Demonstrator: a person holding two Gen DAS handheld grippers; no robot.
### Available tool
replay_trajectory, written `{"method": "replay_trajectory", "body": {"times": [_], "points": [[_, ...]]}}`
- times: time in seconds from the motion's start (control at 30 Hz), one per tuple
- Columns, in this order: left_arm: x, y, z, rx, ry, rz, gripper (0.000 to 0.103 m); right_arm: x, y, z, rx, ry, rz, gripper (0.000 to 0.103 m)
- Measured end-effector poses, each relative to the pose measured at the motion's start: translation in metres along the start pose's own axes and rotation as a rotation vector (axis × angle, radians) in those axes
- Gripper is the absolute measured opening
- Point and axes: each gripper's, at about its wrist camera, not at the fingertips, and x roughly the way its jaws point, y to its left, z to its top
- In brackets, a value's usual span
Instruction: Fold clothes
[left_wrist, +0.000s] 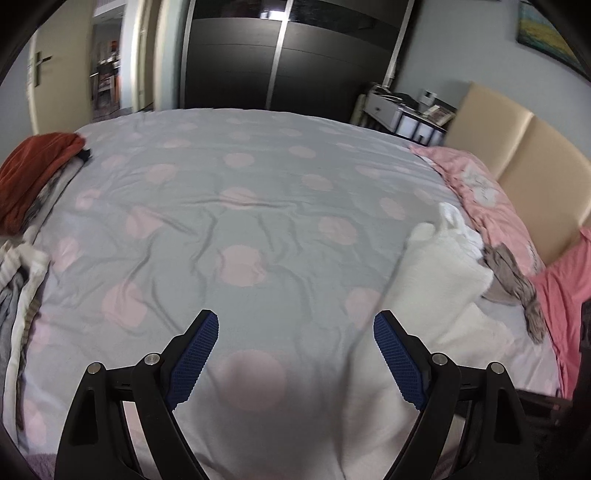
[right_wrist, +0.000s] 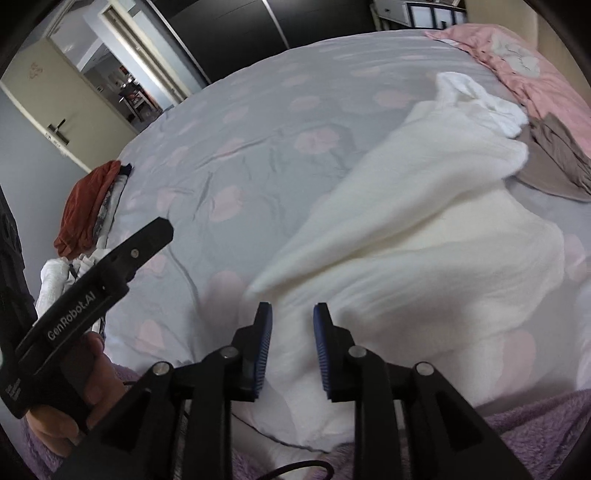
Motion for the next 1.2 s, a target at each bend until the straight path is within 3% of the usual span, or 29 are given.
{"method": "replay_trajectory", "body": {"times": [0.17,0.3,0.53,0.63,0.7,0.73,0.77,0.8,0.83,0.9,0.93,1.0,1.1,1.13,1.2], "points": [[0.004,-0.031,-0.009,0.124,0.033,-0.074,0.087,-0.025,-0.05,0.008,0.087,-0.064,-0.082,0.04],[0.017,-0.047,-0.018,0.172,0.094,-0.106,0.087,-0.02,-0.089,0.02,0.185,-0.062,-0.14,0.041],[0.059,-0.058,-0.035,0.213,0.248,-0.022,0.087,-0.002,-0.137,0.039,0.22,-0.076,-0.264,0.041],[0.081,-0.058,-0.038,0.204,0.291,0.02,0.085,0.013,-0.159,0.037,0.276,-0.059,-0.202,0.041],[0.092,-0.06,-0.039,0.207,0.312,0.044,0.061,0.026,-0.169,0.032,0.321,-0.029,-0.128,0.041],[0.098,-0.06,-0.04,0.211,0.324,0.055,0.057,0.031,-0.171,0.03,0.339,-0.017,-0.103,0.041],[0.101,-0.061,-0.041,0.215,0.321,0.072,0.044,0.035,-0.172,0.029,0.35,-0.01,-0.086,0.038],[0.104,-0.062,-0.041,0.22,0.319,0.089,0.038,0.036,-0.17,0.028,0.34,-0.014,-0.085,0.031],[0.106,-0.064,-0.042,0.237,0.309,0.113,0.037,0.038,-0.164,0.028,0.311,-0.013,-0.081,0.017],[0.108,-0.069,-0.042,0.269,0.285,0.16,0.025,0.039,-0.153,0.029,0.259,-0.016,-0.05,0.01],[0.108,-0.071,-0.042,0.283,0.275,0.175,0.023,0.039,-0.147,0.029,0.236,-0.017,-0.028,0.004],[0.106,-0.073,-0.043,0.288,0.256,0.184,0.018,0.041,-0.137,0.028,0.199,-0.015,-0.002,0.004],[0.1,-0.07,-0.04,0.281,0.218,0.222,0.018,0.032,-0.144,0.03,0.227,-0.045,-0.039,0.004],[0.099,-0.067,-0.04,0.272,0.223,0.224,0.018,0.027,-0.15,0.031,0.253,-0.061,-0.062,0.006],[0.099,-0.062,-0.039,0.254,0.232,0.228,0.018,0.019,-0.17,0.031,0.335,-0.084,-0.104,0.02]]}}
